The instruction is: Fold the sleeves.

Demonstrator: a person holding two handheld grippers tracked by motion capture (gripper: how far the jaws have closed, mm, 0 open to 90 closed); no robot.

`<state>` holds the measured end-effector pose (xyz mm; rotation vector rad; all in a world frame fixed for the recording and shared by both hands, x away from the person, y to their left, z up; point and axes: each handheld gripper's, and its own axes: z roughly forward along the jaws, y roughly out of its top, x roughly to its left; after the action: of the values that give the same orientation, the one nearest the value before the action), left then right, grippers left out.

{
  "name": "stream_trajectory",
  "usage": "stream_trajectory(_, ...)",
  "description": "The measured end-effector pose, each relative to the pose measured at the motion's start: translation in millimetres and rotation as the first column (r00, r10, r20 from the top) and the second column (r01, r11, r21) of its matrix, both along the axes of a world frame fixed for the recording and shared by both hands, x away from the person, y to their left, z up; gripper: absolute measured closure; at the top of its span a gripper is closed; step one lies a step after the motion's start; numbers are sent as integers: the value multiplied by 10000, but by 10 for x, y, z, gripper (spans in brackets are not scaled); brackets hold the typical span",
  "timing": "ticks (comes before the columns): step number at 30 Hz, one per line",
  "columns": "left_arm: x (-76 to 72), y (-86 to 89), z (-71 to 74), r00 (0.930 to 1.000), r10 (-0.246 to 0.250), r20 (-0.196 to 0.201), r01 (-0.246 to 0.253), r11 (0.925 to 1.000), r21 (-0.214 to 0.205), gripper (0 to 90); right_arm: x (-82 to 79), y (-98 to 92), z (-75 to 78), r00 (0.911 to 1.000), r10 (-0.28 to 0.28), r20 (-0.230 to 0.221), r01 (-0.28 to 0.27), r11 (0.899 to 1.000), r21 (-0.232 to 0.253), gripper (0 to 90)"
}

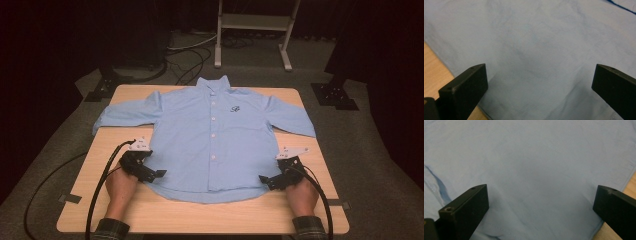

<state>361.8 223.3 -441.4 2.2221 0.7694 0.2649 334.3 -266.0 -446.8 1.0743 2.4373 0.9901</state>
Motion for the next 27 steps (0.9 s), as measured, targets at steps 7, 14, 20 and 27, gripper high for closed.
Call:
stream_trajectory(7, -35, -54, 5, 9997, -113, 235, 95, 9971, 749, 0, -4, 1, 1, 10000, -25, 0, 25, 10000, -12, 0)
stream_trajectory(14, -91, -55, 12, 9993, -341, 154, 327, 9960, 830, 0, -44, -3, 3, 10000, -84, -47, 84, 10000, -18, 0)
stream_trajectory(20, -131, -64, 18, 9995, -313, 109, 302, 9953, 917, 0, -76, -6, 4, 9999, -126, -57, 126, 9999, -26, 0)
stream_trajectory(27, -190, -69, 18, 9998, -198, 94, 189, 9958, 901, 0, -122, -6, 4, 9999, -136, -68, 136, 9999, -27, 0)
